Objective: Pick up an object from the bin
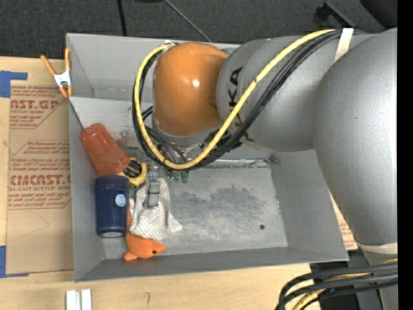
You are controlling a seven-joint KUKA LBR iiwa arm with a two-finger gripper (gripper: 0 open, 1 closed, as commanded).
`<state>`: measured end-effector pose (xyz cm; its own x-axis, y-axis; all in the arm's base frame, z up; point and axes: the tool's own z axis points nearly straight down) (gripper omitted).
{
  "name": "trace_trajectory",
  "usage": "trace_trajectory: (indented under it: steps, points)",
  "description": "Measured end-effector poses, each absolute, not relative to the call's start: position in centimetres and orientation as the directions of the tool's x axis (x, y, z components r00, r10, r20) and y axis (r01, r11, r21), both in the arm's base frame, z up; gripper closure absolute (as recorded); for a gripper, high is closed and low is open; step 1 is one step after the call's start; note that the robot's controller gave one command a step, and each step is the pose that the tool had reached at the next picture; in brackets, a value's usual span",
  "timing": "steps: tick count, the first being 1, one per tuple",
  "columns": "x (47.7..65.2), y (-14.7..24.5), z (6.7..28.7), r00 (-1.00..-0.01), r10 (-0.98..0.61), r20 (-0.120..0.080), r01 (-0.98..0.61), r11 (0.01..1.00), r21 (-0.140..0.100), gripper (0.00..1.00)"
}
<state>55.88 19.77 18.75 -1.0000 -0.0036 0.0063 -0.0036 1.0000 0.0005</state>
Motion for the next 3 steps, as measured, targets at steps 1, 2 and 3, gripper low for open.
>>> trace_trajectory:
  steps: [1, 2, 3]
  points:
    - [56.1, 19.7, 19.3, -1.000, -0.001, -0.001, -0.001, 1.000, 0.002, 0.00]
    - [57.0, 18.0, 14.5, -0.998, 0.057, -0.007, 0.057, 0.998, 0.004, 0.00]
    - [56.4, 15.9, 8.3, -1.000, 0.029, -0.005, 0.029, 1.000, 0.001, 0.00]
